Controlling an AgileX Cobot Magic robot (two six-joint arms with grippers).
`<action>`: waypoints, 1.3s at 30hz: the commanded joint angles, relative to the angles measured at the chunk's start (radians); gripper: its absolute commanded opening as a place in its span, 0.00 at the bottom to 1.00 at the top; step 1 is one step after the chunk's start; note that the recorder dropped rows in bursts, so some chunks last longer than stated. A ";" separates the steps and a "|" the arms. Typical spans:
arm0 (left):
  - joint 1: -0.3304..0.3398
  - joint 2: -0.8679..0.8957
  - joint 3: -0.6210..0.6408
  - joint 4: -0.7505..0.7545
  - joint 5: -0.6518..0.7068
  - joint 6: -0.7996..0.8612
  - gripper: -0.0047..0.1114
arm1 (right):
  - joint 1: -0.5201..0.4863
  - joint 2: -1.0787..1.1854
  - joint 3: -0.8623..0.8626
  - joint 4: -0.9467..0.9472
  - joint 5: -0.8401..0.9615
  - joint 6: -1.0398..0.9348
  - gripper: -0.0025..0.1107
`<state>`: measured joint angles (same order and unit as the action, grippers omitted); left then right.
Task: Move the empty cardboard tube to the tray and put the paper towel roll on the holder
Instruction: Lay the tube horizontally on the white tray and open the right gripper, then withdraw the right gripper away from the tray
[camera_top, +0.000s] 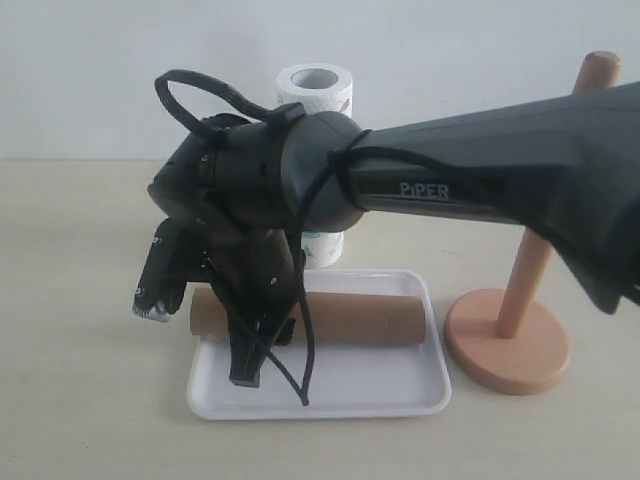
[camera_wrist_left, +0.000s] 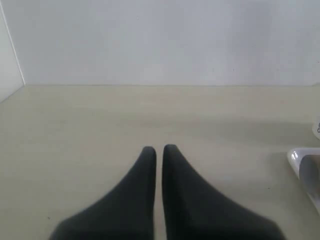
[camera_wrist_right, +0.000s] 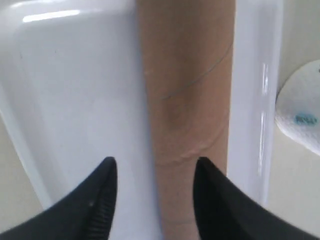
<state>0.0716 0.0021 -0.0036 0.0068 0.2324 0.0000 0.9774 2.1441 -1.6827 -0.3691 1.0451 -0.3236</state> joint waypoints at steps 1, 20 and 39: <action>-0.003 -0.002 0.004 -0.007 0.000 -0.007 0.08 | 0.000 -0.098 -0.004 -0.008 0.083 0.039 0.18; -0.003 -0.002 0.004 -0.007 0.000 -0.007 0.08 | 0.000 -0.686 0.118 0.162 0.176 0.201 0.02; -0.003 -0.002 0.004 -0.007 0.000 -0.007 0.08 | 0.000 -1.841 0.862 0.074 0.075 0.529 0.02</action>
<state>0.0716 0.0021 -0.0036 0.0068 0.2324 0.0000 0.9774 0.3857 -0.8265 -0.2798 1.1136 0.1965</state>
